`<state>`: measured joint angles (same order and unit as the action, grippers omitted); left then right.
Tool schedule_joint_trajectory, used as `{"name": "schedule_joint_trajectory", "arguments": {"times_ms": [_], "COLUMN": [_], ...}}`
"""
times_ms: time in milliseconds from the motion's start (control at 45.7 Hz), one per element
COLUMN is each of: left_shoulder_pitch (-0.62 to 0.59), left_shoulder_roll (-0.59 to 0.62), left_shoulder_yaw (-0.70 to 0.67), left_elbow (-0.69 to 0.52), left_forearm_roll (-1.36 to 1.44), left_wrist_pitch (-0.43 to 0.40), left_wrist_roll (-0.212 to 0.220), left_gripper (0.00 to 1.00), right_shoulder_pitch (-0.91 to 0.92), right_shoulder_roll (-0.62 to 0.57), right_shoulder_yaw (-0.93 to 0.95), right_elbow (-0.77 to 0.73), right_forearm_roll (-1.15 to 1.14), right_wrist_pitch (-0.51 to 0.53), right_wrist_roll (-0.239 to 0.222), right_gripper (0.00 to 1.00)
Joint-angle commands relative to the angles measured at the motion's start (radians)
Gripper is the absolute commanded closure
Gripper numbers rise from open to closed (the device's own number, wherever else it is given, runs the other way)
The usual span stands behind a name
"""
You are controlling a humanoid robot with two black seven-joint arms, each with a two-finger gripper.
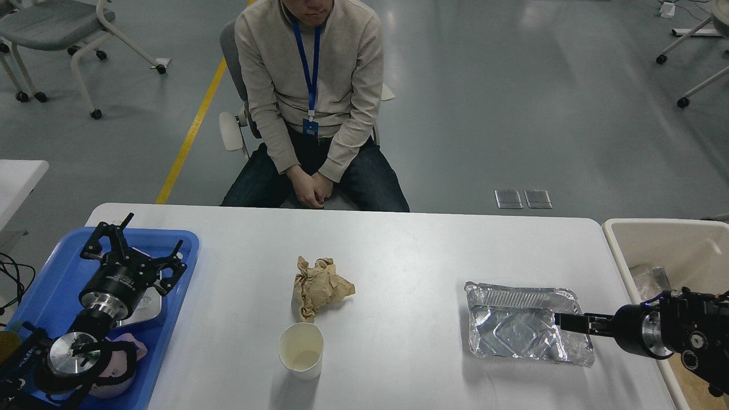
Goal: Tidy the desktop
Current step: 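Reach the right gripper to the foil tray's near edge, then grasp the foil tray edge with the right gripper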
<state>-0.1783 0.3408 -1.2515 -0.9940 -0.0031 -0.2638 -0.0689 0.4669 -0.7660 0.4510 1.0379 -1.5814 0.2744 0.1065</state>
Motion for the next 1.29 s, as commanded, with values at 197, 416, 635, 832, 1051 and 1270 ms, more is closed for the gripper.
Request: {"name": "schedule_joint_trajectory", "arguments": {"times_ms": [197, 416, 635, 832, 1051, 1270], "left_shoulder_pitch": [0.002, 0.002, 0.020, 0.020, 0.022, 0.022], "left_shoulder_roll": [0.001, 0.003, 0.003, 0.006, 0.004, 0.006], "left_shoulder_yaw": [0.001, 0.000, -0.006, -0.006, -0.006, -0.009], "left_elbow": [0.000, 0.000, 0.000, 0.000, 0.000, 0.000], "left_forearm_roll": [0.000, 0.000, 0.000, 0.000, 0.000, 0.000], "left_wrist_pitch": [-0.002, -0.002, -0.002, -0.002, -0.002, -0.002], "left_wrist_roll": [0.000, 0.000, 0.000, 0.001, 0.001, 0.000], "left_gripper": [0.03, 0.03, 0.03, 0.03, 0.03, 0.03], "right_shoulder_pitch": [0.007, 0.036, 0.039, 0.059, 0.075, 0.096], "right_shoulder_roll": [0.060, 0.089, 0.100, 0.109, 0.109, 0.109], "right_shoulder_yaw": [-0.052, -0.083, -0.106, -0.141, -0.141, -0.140], "right_elbow": [-0.055, -0.079, -0.107, -0.154, -0.153, -0.144], "right_forearm_roll": [-0.005, -0.005, -0.011, -0.008, -0.003, 0.003], "right_wrist_pitch": [-0.001, -0.017, -0.015, -0.015, -0.014, -0.012], "right_wrist_roll": [0.024, 0.061, 0.059, 0.084, 0.094, 0.098], "right_gripper": [0.00, 0.18, 0.86, 1.00, 1.00, 1.00]}}
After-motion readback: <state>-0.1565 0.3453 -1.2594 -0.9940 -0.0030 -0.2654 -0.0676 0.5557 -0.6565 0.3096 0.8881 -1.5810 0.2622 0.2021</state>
